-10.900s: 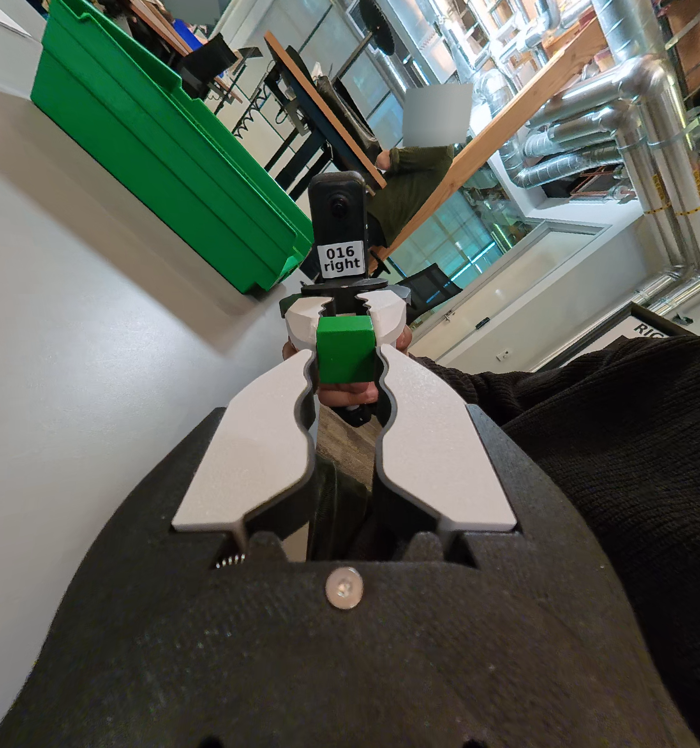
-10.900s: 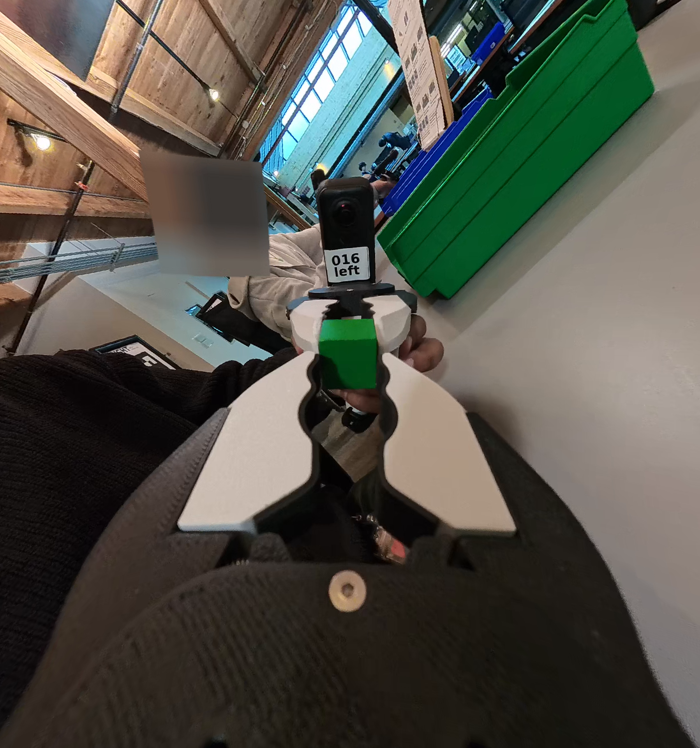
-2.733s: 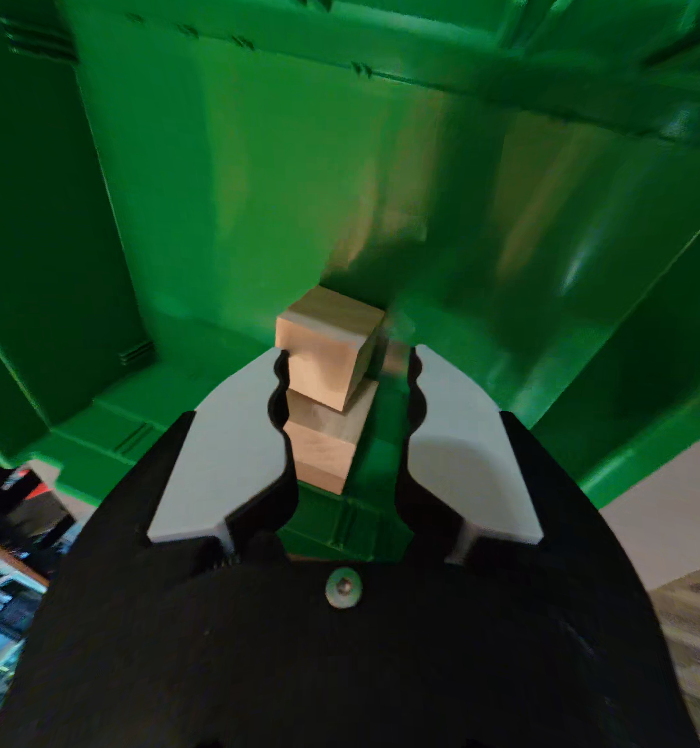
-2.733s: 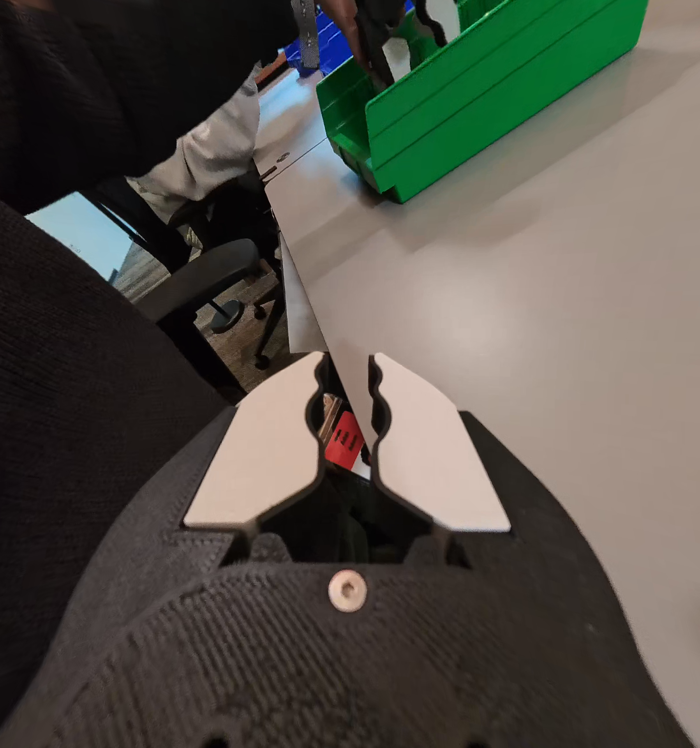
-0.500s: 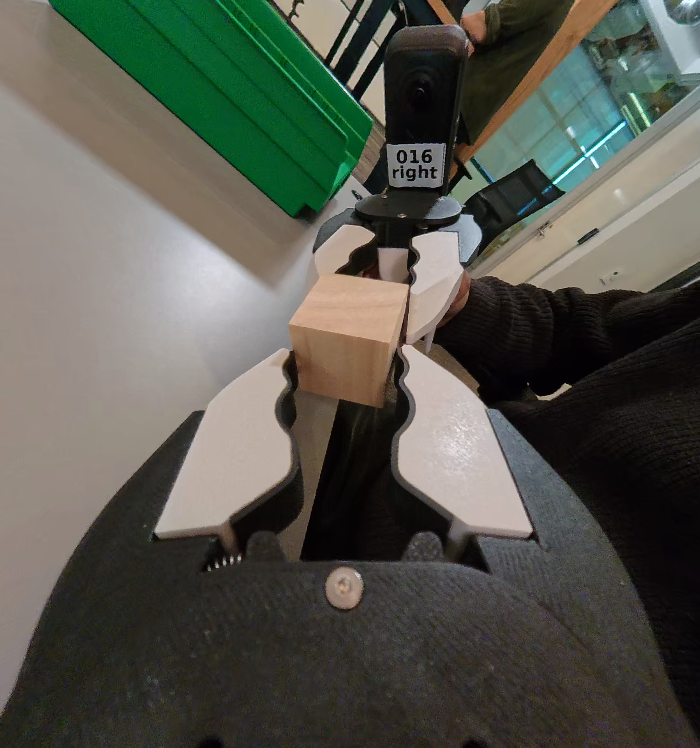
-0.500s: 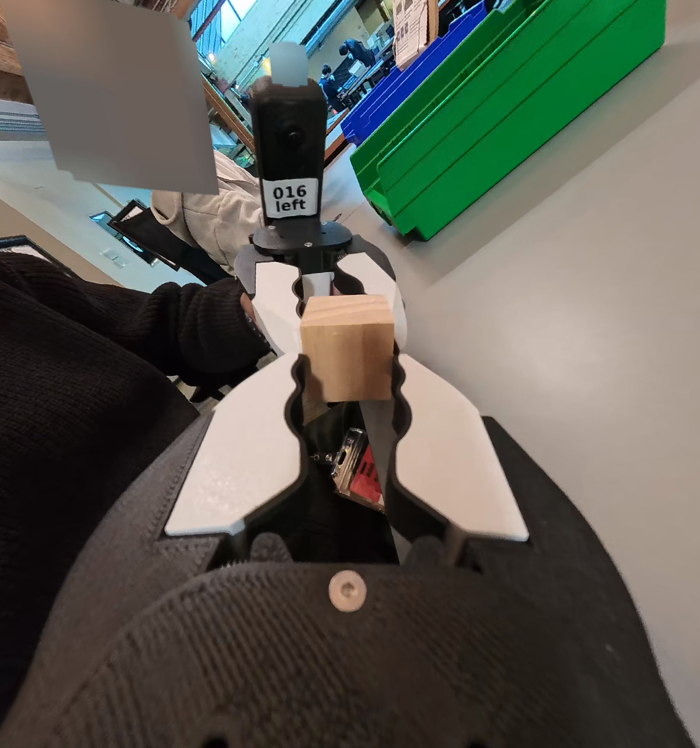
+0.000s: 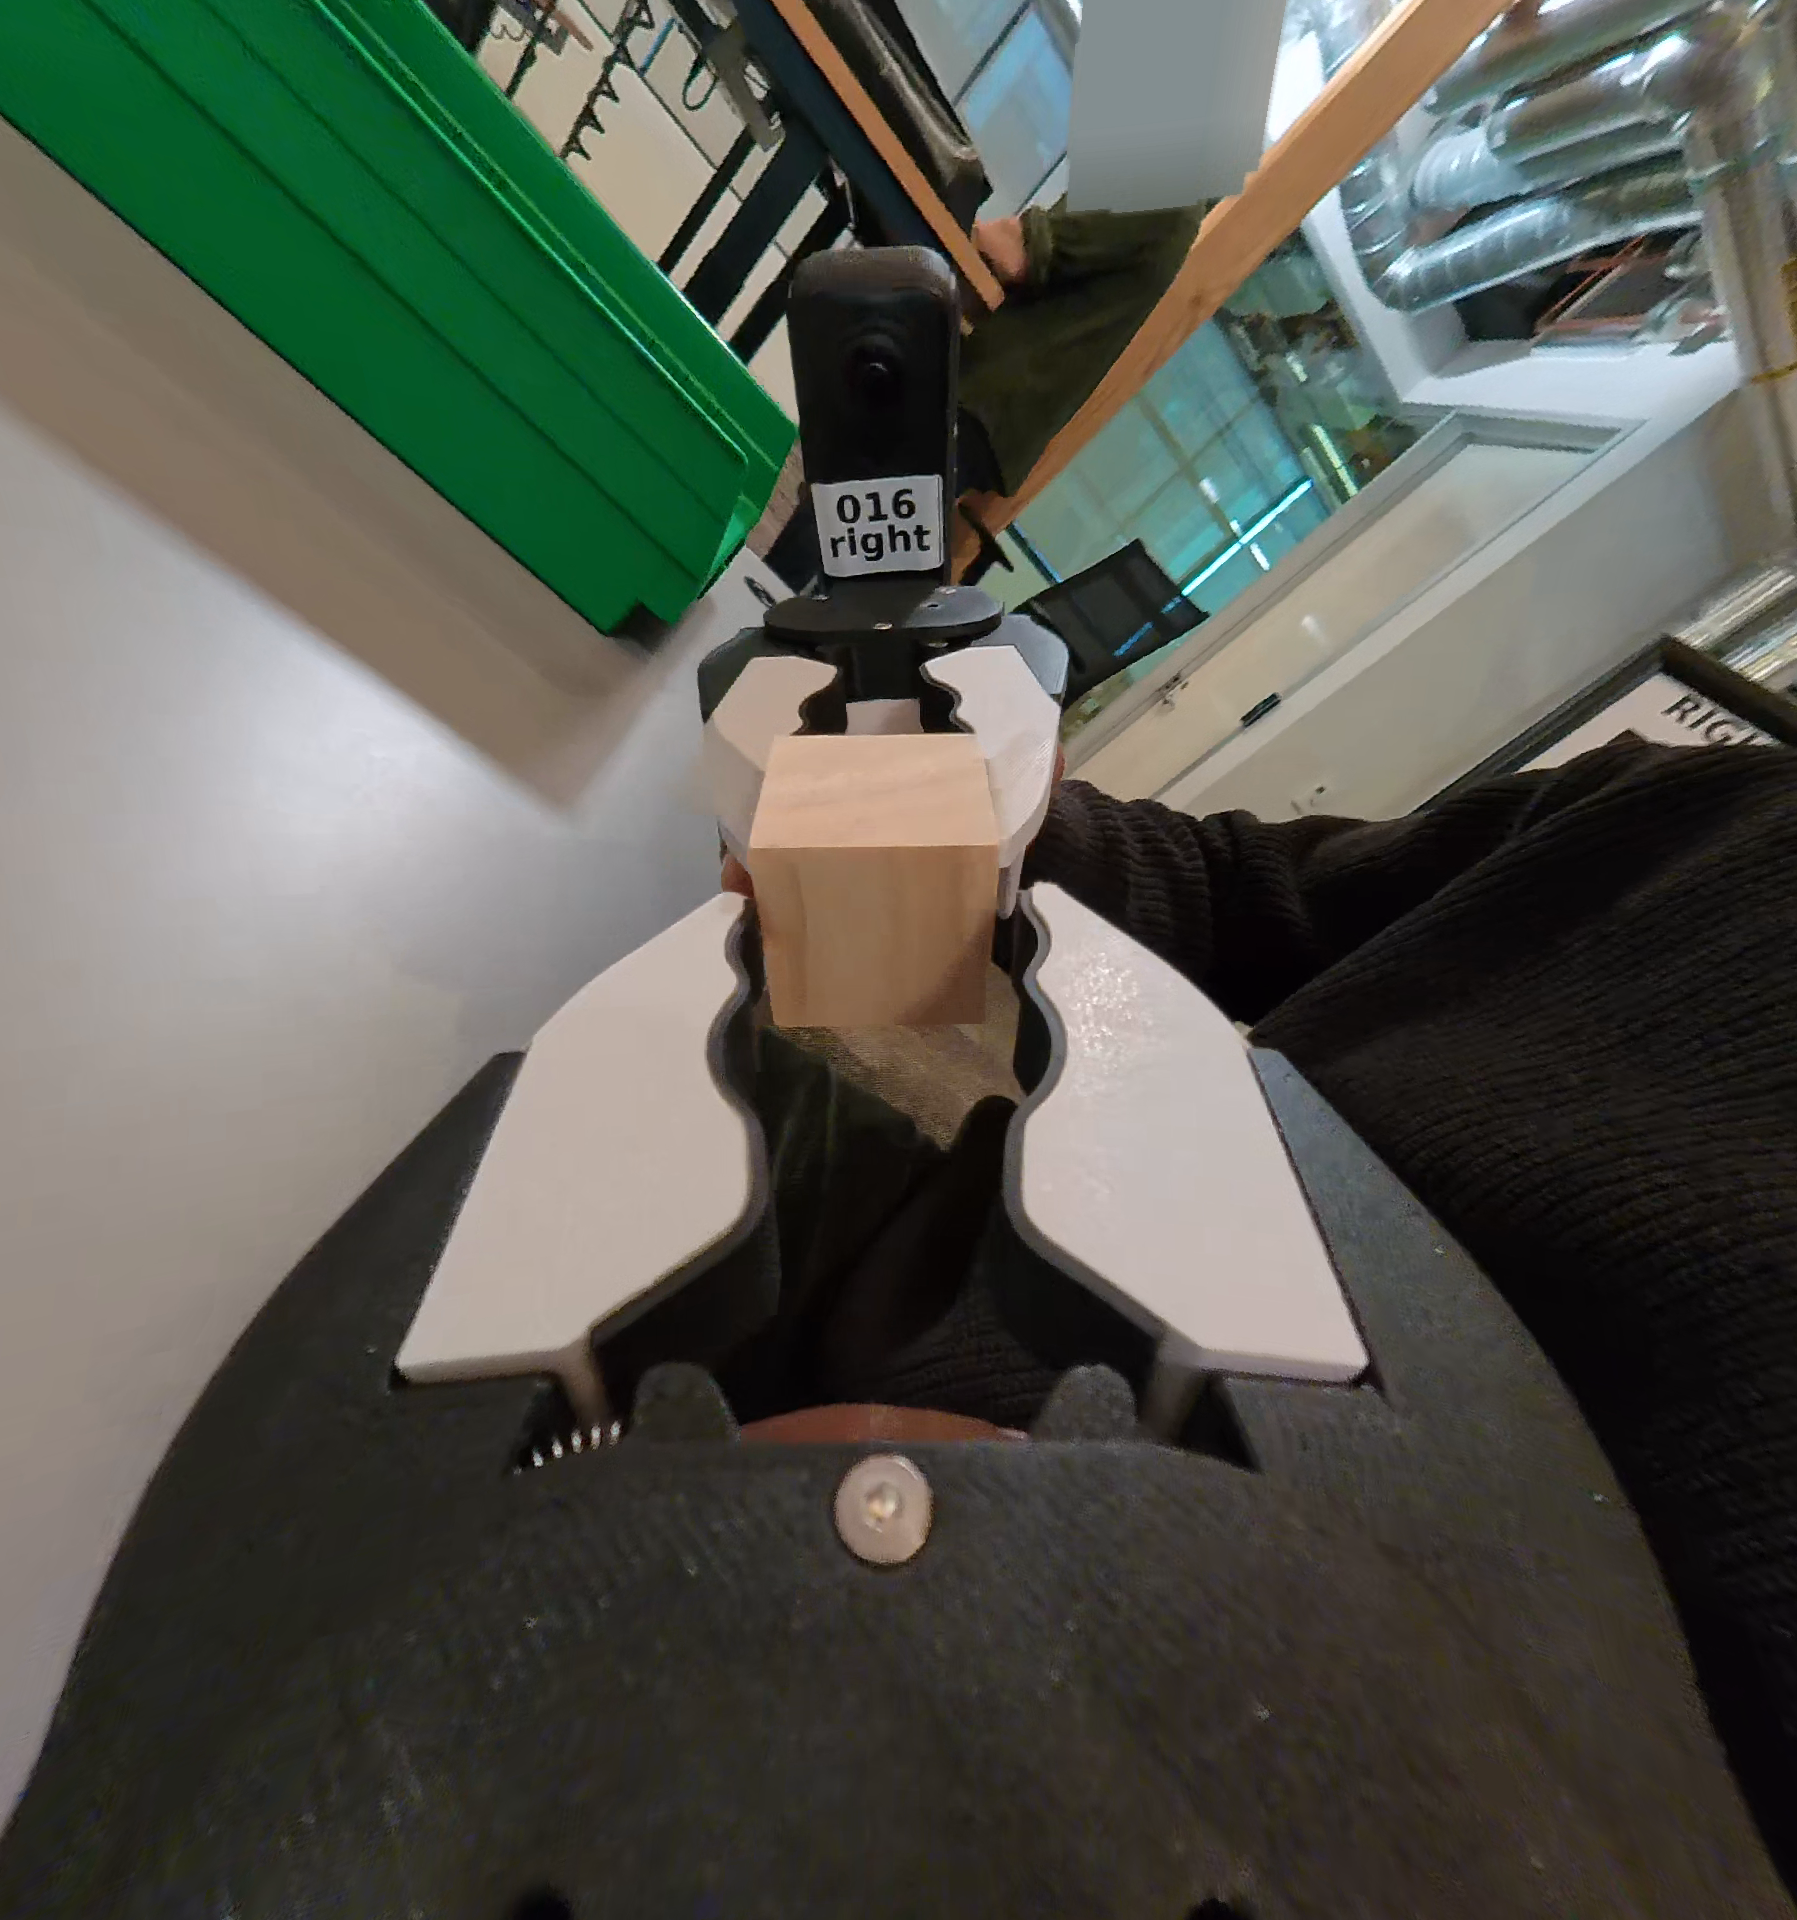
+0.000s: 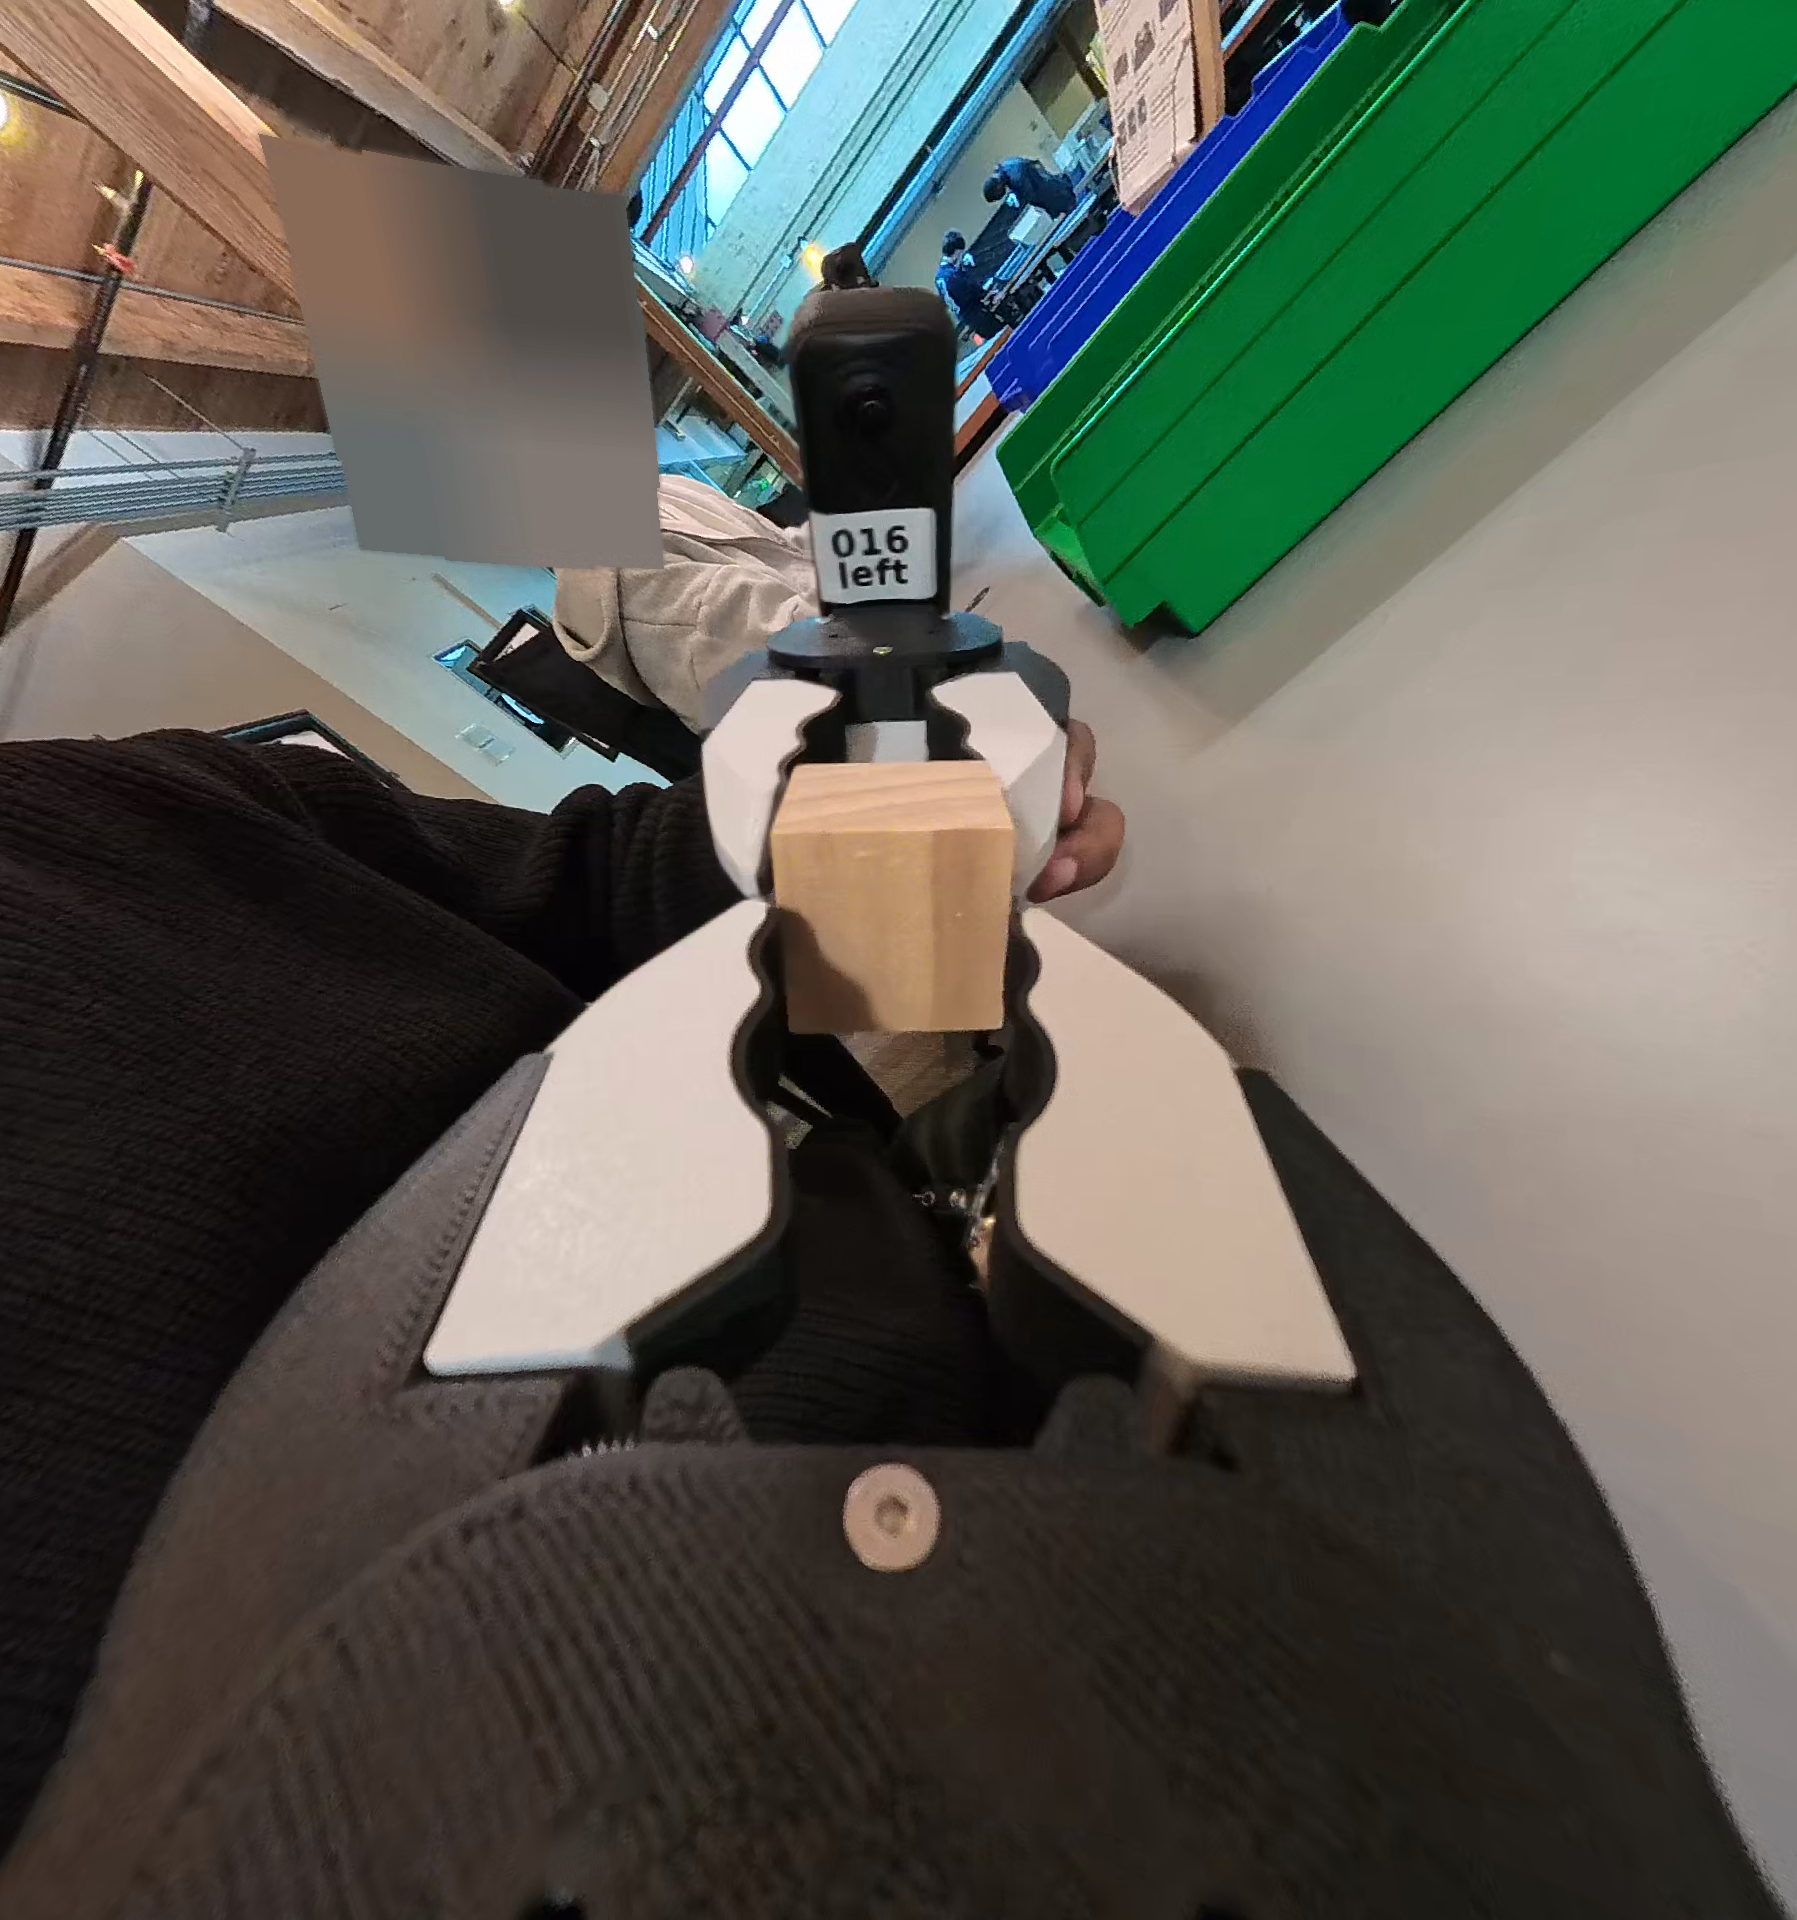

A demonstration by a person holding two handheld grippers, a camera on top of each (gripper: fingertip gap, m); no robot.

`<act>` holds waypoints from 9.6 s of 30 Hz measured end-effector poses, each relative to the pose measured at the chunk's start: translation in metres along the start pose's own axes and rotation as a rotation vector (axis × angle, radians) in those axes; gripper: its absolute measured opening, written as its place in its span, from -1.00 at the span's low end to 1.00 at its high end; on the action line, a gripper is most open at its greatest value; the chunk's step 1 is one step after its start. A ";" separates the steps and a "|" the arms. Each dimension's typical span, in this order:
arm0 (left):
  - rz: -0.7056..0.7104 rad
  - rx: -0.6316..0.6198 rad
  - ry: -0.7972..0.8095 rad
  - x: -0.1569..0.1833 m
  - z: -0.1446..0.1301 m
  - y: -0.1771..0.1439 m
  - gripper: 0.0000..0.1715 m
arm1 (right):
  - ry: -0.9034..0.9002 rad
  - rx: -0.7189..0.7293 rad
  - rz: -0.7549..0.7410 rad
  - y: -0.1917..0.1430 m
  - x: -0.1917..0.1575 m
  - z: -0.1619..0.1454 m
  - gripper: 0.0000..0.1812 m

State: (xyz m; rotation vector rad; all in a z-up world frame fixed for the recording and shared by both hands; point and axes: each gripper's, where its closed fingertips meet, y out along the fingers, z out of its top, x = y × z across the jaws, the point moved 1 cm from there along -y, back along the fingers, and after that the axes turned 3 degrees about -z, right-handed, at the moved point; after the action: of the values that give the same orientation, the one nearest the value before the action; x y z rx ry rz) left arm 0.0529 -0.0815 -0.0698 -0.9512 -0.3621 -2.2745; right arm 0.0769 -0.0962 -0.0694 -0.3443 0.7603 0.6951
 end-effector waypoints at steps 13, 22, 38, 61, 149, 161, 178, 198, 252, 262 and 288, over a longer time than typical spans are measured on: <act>-0.022 0.005 -0.060 -0.002 0.000 -0.003 -0.51 | -0.088 0.027 -0.065 0.001 0.003 0.004 -0.45; -0.011 -0.004 -0.028 -0.002 -0.001 -0.001 -0.51 | -0.071 -0.020 -0.052 0.005 0.002 -0.003 -0.52; 0.003 -0.006 0.027 0.000 -0.002 0.001 -0.47 | -0.062 -0.021 -0.044 0.002 0.000 -0.002 -0.53; -0.002 -0.004 0.004 -0.002 -0.001 0.001 -0.49 | -0.047 -0.021 -0.039 0.002 0.001 -0.002 -0.52; -0.074 0.011 -0.164 -0.001 -0.001 -0.001 -0.49 | 0.310 -0.580 -1.547 -0.326 0.210 0.099 -0.42; -0.066 0.014 -0.128 0.000 0.001 -0.001 -0.49 | -0.016 -0.165 -1.248 -0.267 0.138 0.176 -0.39; 0.749 -0.498 0.735 -0.014 0.122 -0.200 -0.32 | -0.207 0.085 -0.216 -0.003 0.004 0.034 -0.45; 1.091 -1.601 0.438 -0.169 0.084 -0.408 -0.19 | -0.073 0.073 -0.138 0.004 0.013 0.023 -0.48; 0.113 -0.113 -0.138 -0.029 -0.011 -0.020 -0.27 | -0.109 0.022 -0.076 0.002 0.022 0.011 -0.27; 0.150 -0.168 -0.092 -0.033 -0.022 -0.013 -0.27 | -0.112 -0.160 -0.103 0.021 0.025 -0.021 -0.35; 0.115 -0.136 -0.062 -0.028 -0.018 -0.010 -0.28 | -0.016 -0.110 -0.041 0.014 0.020 -0.010 -0.38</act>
State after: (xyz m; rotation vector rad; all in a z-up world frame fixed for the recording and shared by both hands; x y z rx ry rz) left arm 0.0514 -0.0702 -0.1024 -1.0854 -0.1755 -2.1900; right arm 0.0719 -0.0824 -0.0915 -0.4530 0.6996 0.7017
